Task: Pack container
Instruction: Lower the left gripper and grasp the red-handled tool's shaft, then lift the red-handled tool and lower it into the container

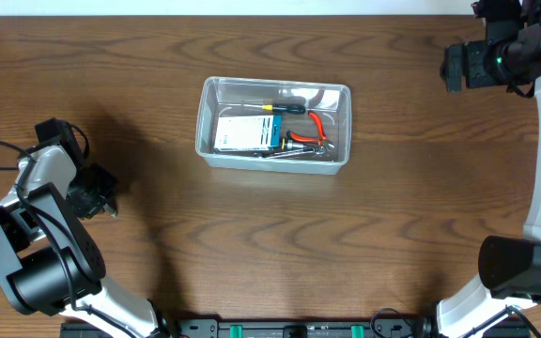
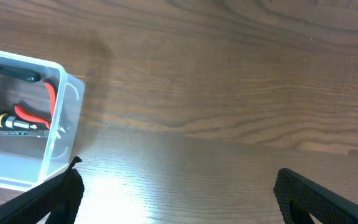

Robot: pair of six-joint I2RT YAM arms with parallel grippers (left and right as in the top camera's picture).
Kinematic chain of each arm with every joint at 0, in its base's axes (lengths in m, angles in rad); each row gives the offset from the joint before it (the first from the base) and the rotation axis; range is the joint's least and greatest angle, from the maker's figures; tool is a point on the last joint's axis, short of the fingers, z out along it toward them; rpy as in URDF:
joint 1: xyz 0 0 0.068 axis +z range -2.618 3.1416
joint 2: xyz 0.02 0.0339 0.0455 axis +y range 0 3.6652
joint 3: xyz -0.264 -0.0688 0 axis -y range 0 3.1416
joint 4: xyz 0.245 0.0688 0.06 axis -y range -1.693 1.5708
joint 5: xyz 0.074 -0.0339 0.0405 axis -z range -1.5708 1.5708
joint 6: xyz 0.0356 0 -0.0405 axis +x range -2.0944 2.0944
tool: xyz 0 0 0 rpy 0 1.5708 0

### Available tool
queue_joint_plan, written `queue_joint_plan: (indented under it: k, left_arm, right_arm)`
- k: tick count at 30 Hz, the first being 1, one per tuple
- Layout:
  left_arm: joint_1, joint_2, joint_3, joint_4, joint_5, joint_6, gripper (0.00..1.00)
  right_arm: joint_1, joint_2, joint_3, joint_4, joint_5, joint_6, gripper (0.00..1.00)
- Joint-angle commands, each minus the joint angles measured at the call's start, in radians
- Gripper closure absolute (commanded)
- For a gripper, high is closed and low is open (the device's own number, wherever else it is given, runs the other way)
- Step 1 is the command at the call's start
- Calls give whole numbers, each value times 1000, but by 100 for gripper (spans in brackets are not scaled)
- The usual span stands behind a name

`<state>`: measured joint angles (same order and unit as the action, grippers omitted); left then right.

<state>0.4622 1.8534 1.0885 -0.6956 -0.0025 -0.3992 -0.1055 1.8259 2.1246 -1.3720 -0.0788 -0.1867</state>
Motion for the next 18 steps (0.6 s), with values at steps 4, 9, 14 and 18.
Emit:
queue_joint_plan:
  k: [4,9,14,18]
  left_arm:
    - [1,13,11,-31,39,24,94]
    - [-28,-90,80,-119,169,179,94]
    - [-120,-256,169,-212,197,380,94]
    - [-230,-389,221,-227,199,586,94]
  right_arm:
    - [-7,-8,-1,-1,-7,14,1]
    - [-7,-8,-1,-2,-7,14,1]
    - [-7,-8,-1,-5,-7,14,1]
    - [-7,-8,-1,-5,-7,15,1]
